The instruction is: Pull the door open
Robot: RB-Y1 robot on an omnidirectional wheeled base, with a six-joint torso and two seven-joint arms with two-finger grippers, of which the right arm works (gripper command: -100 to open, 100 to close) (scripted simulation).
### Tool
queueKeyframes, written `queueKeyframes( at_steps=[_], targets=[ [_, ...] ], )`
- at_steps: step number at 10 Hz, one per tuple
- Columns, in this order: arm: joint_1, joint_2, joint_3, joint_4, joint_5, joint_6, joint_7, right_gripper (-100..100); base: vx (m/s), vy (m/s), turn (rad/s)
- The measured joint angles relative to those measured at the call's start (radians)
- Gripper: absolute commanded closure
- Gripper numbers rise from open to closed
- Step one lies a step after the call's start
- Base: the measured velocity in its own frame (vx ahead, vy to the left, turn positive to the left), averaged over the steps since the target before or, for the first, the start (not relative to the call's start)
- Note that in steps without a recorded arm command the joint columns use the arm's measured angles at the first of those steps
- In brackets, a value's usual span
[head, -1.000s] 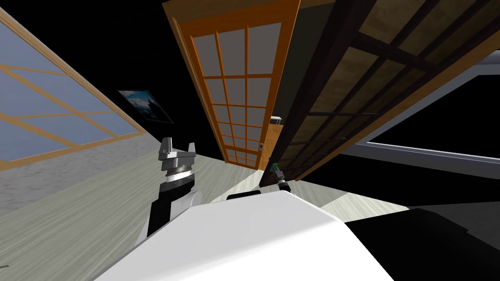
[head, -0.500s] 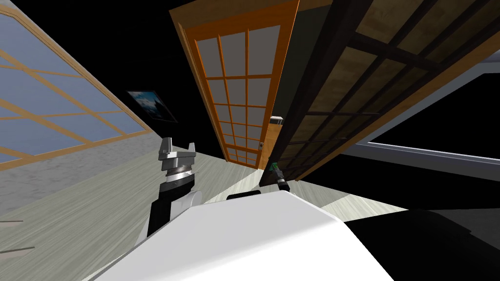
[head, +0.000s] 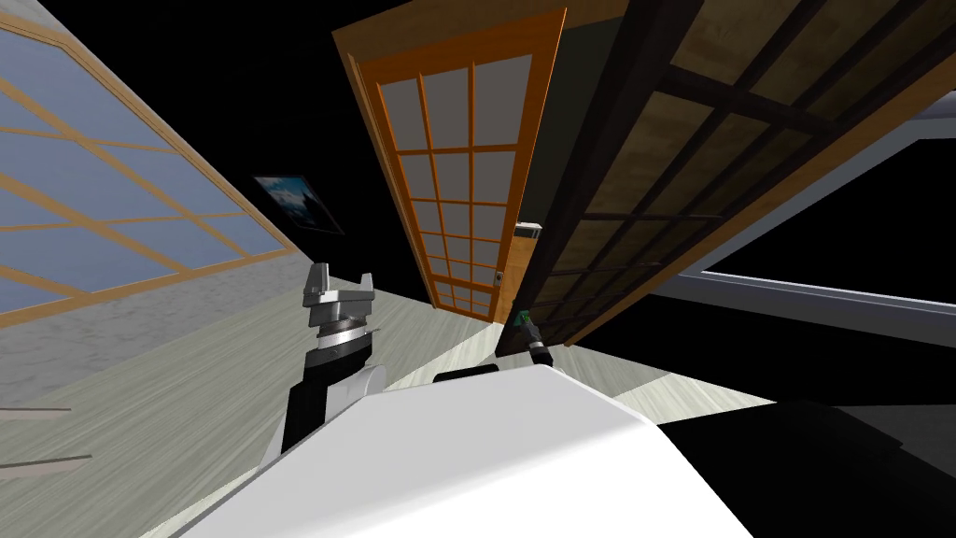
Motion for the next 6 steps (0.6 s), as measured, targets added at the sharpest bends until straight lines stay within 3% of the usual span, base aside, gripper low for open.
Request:
queueKeyframes(
  at_steps=[1,3,6],
  targets=[
    [0.009,-0.003,0.013,-0.018,-0.016,0.007,-0.031,100,-0.042,-0.020,0.020],
    [0.000,-0.008,0.025,-0.002,-0.039,-0.003,-0.077,100,-0.043,-0.017,0.044],
    [0.003,-0.011,0.051,-0.018,-0.078,0.008,-0.155,100,-0.043,-0.027,0.048]
  ],
)
